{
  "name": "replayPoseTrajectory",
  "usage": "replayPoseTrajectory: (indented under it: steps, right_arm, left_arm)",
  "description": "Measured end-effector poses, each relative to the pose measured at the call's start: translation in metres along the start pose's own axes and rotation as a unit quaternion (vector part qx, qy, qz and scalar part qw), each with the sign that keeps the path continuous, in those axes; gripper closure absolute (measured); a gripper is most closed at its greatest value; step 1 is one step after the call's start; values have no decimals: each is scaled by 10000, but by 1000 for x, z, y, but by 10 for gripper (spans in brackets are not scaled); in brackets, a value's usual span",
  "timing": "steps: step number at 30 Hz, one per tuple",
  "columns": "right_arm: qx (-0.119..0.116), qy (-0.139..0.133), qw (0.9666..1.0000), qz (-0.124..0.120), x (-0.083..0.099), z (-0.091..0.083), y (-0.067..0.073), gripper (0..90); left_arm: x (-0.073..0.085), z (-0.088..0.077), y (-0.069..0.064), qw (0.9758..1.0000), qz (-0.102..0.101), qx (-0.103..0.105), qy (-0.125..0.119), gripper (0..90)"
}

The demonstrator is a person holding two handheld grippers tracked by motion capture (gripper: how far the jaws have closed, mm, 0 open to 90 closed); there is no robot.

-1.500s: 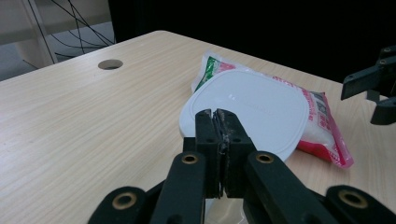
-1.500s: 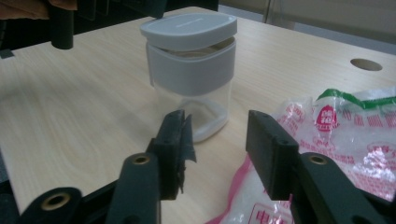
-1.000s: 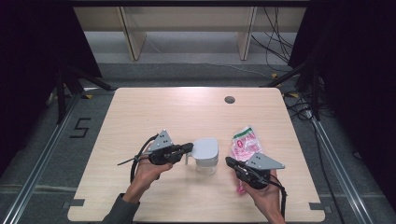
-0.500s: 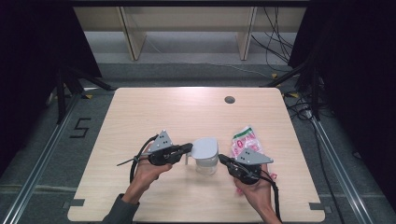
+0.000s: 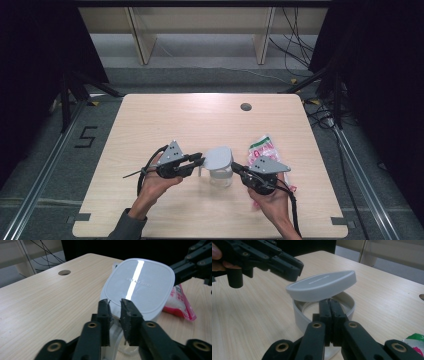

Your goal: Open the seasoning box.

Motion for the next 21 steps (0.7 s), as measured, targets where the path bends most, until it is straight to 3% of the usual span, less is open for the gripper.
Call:
replayPoseTrajectory:
  steps: [3,5,6,9,10,12,13,14,15,17,19,20,21]
  right_arm:
    - [-46,-16,10000,-63,-3,2,2,900]
    - [-18,-24,10000,24,-4,3,3,900]
    - [31,-28,10000,26,-5,3,3,900]
    - [-62,-37,10000,-44,-6,4,5,900]
    - [-63,-28,10000,-50,-7,5,6,900]
    - [12,-156,9998,-108,-10,8,4,900]
    - [-70,-51,10000,-19,-9,8,7,900]
    - [-61,-59,10000,-19,-9,9,7,900]
    - [-59,-15,10000,-4,-9,9,7,900]
    - [-70,-95,9999,-49,-12,12,8,900]
    - [-95,-62,9999,-99,-13,12,9,900]
    - [-78,-33,9999,-67,-13,11,9,900]
    - [-98,-63,9999,31,-14,12,11,899]
  left_arm:
    - [-2,-7,-4,10000,30,-46,-15,625]
    - [-1,-9,-5,10000,68,-67,-15,542]
    - [2,-14,-8,9996,261,-34,60,490]
    - [8,-19,-11,9992,375,49,106,414]
    - [15,-22,-12,9996,201,-30,181,390]
    - [20,-23,-11,9996,61,-50,257,360]
    - [22,-24,-10,9994,160,-49,290,351]
    - [25,-22,-12,9996,-3,-37,269,343]
    - [28,-22,-10,9995,76,-35,308,338]
    - [32,-21,-11,9993,-132,-95,330,320]
    - [34,-22,-10,9995,-72,-68,299,311]
    - [35,-23,-10,9992,-239,-123,291,308]
    - [36,-23,-10,9992,-219,-137,290,307]
Point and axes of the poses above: each handheld gripper's, and its own axes: z roughly forward along the jaws, x roughly out of its underside, y roughly to its left, the point moved 9 cm from there along z, roughly forward along the jaws, and after that the axes turned 1 degree about -z, right-handed, at the moved point
